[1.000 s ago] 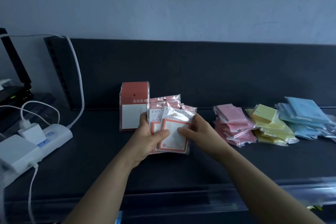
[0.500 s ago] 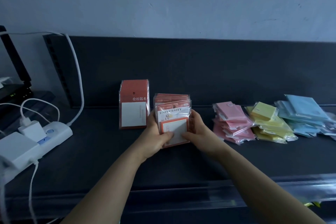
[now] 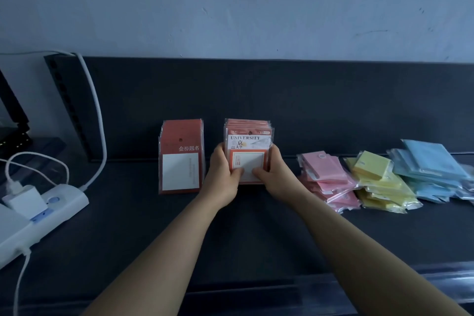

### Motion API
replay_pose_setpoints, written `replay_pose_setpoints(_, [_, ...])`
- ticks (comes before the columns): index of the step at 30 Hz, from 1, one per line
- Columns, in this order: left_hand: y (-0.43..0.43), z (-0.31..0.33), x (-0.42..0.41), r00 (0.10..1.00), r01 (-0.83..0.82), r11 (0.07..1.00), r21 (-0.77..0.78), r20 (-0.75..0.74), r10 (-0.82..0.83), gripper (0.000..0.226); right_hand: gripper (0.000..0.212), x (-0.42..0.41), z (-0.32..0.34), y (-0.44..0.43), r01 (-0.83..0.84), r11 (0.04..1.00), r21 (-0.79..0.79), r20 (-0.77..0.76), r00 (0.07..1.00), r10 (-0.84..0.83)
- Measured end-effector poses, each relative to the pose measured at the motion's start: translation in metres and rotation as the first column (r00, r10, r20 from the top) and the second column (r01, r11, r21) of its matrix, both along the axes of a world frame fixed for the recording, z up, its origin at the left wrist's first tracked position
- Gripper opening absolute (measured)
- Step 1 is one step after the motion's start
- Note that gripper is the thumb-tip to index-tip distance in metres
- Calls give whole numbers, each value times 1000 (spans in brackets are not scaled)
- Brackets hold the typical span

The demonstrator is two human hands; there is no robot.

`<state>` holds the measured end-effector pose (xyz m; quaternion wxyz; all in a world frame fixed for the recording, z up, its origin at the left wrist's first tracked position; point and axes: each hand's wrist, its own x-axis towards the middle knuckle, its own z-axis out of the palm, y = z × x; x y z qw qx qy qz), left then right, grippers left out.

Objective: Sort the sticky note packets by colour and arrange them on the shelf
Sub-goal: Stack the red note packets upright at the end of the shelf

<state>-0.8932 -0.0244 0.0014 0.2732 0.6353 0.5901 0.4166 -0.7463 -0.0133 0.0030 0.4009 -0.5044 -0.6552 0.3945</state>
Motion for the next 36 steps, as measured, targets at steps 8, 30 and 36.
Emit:
replay_pose_setpoints(8, [38,-9,5,992,-90,990,-105,75,98,54,59,-15,-10,42,30,997,-74,-117,992,-39])
replay_pose_setpoints(30, [30,-20,1,996,-14,990,-141,84,26,61,75,-2,-26,42,-59,997,-40,-44,997,57])
replay_pose_setpoints(36, [38,-23,3,998,-61,991,-122,3,62,63,66,-7,-27,48,79,997,22,-19,997,-79])
